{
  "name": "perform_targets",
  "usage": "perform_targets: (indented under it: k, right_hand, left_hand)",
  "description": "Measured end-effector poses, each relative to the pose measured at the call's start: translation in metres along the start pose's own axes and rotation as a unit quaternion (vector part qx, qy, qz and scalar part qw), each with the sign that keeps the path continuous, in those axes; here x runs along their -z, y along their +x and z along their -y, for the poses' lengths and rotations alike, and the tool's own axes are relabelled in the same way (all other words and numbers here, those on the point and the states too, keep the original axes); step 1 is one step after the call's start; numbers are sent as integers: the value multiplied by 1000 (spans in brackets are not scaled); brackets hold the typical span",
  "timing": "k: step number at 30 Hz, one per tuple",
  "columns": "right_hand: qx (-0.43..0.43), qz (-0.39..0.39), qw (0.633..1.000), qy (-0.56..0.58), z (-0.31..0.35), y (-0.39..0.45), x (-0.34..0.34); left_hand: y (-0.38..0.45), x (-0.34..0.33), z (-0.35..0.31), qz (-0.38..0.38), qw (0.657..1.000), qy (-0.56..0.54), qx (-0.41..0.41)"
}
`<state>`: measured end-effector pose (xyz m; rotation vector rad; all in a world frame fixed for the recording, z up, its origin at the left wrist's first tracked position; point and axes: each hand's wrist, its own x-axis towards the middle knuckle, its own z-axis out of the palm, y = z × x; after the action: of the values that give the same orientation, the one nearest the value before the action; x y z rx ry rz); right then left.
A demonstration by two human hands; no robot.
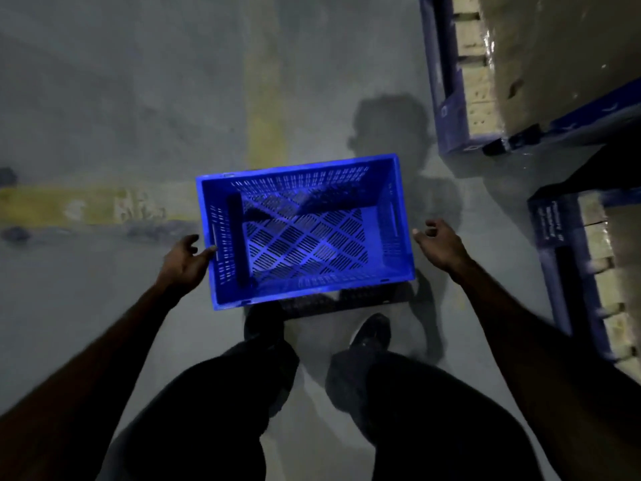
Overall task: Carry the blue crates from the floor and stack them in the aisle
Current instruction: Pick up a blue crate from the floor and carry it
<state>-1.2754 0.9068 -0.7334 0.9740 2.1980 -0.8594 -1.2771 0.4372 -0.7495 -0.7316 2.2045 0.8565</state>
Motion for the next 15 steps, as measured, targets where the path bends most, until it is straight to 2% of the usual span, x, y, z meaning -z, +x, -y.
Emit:
perform_targets:
  k: [7,11,15]
  right_hand:
    - [-15,26,999,21,-20,83,-59]
    - [-14,9,998,68,-38,119,-82]
    - [-12,7,995,103,-25,93,-61]
  left_hand:
    - [79,-60,48,-23,988,-131,72]
    - [83,-68,43,-44,983,-168,65]
    - [63,-45,27,-40,974,-223,22]
